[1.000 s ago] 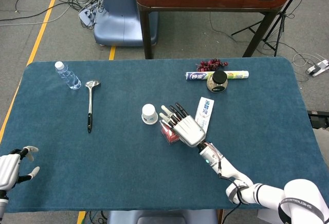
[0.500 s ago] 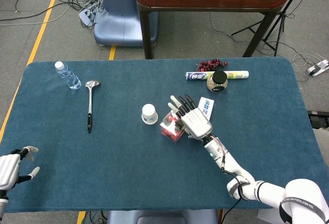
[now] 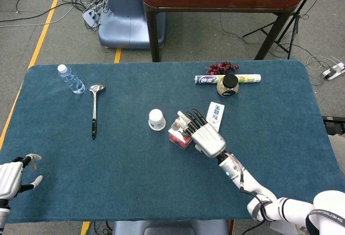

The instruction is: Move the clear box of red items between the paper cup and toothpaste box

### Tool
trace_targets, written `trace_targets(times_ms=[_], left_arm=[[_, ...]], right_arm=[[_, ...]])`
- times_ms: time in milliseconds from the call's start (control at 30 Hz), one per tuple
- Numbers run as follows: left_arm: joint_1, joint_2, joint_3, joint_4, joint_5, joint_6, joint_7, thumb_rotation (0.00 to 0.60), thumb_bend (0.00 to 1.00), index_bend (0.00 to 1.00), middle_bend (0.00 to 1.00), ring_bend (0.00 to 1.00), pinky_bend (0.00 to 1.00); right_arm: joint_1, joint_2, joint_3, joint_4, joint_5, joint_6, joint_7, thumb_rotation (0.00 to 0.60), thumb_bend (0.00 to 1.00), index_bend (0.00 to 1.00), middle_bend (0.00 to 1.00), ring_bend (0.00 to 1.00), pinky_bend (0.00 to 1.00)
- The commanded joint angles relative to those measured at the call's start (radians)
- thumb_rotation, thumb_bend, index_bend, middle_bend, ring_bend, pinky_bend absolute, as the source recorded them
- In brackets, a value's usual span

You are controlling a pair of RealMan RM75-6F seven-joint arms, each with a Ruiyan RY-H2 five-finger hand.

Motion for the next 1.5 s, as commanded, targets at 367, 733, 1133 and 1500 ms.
trace_targets(times_ms=[367,733,1133,1500], left_arm=[[0.002,0.006,-0.002,-0.005,0.003,0.007,-0.01,0.6,0.26,0.36,0.5,0.39,0.57],[0.004,0.014,-0.004,-0.007,0.002,0.009,-0.029,0.6,0.26,0.36,0.5,0.39,0.57],[0.006,0.022,-0.004,-0.014,0.004,0.008,-0.043,0.6,0.26,0.36,0.5,0.39,0.57],[0.004,0.024,-0.003,-0.015,0.001,0.002,-0.047,0.6,0.26,0.36,0.5,0.39,0.57]], right_arm=[[0.019,-0.047,-0.021,-0.054,-0.073,-0.004,-0.101,0.6,0.0,0.0,0.0,0.0,0.0],[0.074,-0.141,0.054,0.052,-0.016,-0.056,-0.117,0.6,0.0,0.0,0.0,0.0,0.0],[0.101,-0.163,0.111,0.156,0.062,-0.084,-0.1,0.6,0.0,0.0,0.0,0.0,0.0],[0.108,-0.162,0.121,0.216,0.109,-0.099,-0.074,0.6,0.0,0.0,0.0,0.0,0.0]])
